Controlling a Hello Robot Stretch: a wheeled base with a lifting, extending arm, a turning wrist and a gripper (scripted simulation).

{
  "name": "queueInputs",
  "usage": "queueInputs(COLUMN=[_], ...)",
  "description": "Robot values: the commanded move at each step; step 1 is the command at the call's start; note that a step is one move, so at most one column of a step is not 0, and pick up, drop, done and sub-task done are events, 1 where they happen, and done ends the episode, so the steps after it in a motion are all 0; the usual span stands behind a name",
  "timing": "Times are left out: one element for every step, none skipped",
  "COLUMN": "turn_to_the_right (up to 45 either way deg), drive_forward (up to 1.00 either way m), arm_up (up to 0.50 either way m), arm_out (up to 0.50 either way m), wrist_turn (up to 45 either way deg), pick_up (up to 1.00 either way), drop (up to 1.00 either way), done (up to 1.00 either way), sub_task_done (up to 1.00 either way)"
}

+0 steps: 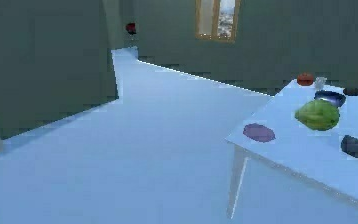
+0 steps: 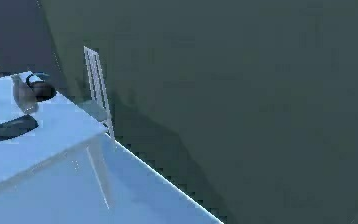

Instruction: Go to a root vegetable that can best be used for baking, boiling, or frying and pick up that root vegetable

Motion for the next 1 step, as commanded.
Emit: queueInputs(turn_to_the_right=[0.0], drive_forward=[1.00], arm_up=[0.00], arm_out=[0.00], wrist_turn=[0.0], pick_up=[0.00], drop=[0.00], done=[0.00], sub_task_done=[0.00])
